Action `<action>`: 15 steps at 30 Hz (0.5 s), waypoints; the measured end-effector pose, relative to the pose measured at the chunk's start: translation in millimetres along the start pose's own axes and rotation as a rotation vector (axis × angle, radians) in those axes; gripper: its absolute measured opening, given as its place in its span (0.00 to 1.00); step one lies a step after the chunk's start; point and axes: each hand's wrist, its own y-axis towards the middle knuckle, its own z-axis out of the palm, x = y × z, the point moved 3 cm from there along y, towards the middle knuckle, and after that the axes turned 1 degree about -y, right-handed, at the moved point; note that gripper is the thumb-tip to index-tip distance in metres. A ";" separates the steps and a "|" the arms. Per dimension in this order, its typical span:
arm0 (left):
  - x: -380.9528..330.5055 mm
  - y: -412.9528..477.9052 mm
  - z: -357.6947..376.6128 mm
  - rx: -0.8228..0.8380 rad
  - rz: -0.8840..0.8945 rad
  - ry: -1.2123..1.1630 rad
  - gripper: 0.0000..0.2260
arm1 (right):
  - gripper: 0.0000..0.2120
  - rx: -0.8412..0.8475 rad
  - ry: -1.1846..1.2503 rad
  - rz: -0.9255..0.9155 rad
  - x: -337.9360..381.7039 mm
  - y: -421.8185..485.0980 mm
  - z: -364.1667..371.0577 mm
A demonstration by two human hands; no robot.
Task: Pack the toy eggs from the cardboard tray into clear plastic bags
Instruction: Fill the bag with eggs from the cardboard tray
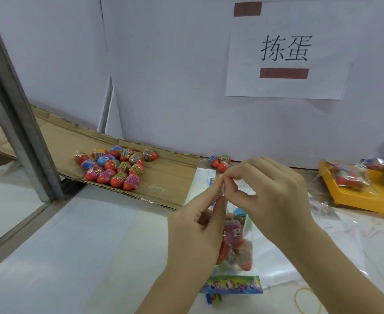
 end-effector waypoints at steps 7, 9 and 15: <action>4.6 -0.3 -1.6 0.009 -0.006 0.021 0.21 | 0.03 0.101 0.025 -0.036 -1.0 1.2 0.1; 3.6 -1.1 -0.3 0.004 0.024 0.037 0.18 | 0.05 0.069 -0.021 -0.062 0.8 0.5 1.0; -1.4 -0.4 1.6 0.005 0.048 0.019 0.18 | 0.09 0.042 -0.051 -0.053 -0.8 1.5 -3.0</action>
